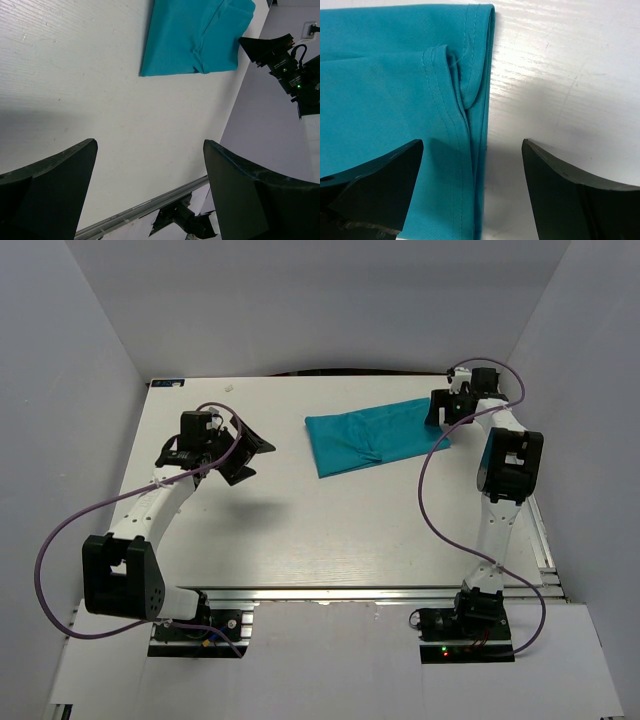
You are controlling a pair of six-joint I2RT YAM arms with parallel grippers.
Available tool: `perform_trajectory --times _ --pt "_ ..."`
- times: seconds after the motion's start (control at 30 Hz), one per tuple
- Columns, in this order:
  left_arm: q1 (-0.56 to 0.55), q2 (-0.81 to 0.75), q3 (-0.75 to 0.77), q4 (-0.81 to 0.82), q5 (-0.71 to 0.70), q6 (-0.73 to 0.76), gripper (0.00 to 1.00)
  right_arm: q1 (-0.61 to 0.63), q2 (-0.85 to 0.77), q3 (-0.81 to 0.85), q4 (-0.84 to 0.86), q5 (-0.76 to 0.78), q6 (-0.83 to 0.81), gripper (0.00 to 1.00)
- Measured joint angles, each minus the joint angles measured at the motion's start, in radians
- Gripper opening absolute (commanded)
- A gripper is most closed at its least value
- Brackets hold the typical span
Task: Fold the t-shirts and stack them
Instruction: Pick up the 2/3-rectangle-folded T-shirt from the center of the board.
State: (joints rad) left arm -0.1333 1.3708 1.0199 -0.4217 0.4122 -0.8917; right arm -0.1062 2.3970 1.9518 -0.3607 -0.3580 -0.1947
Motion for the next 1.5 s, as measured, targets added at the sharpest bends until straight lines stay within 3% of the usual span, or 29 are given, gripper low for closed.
perform_trajectory --times 0.93,1.17,1.33,1.47,1.5 --pt "0.0 0.0 0.0 0.004 0.015 -0.008 0.98 0.044 -0.018 -0.051 0.004 -0.025 -0.048 0.65" --pt "0.0 0.0 0.0 0.005 0.016 -0.008 0.98 0.049 -0.022 -0.07 0.023 -0.024 -0.047 0.44" --pt "0.0 0.0 0.0 0.005 0.016 -0.008 0.98 0.049 -0.022 -0.071 0.027 -0.023 -0.037 0.41" --pt "0.0 0.0 0.0 0.005 0.016 -0.008 0.98 0.049 -0.022 -0.072 0.025 -0.033 -0.018 0.12" --pt "0.0 0.0 0.0 0.005 0.016 -0.008 0.98 0.048 -0.022 -0.075 0.025 -0.035 -0.016 0.09"
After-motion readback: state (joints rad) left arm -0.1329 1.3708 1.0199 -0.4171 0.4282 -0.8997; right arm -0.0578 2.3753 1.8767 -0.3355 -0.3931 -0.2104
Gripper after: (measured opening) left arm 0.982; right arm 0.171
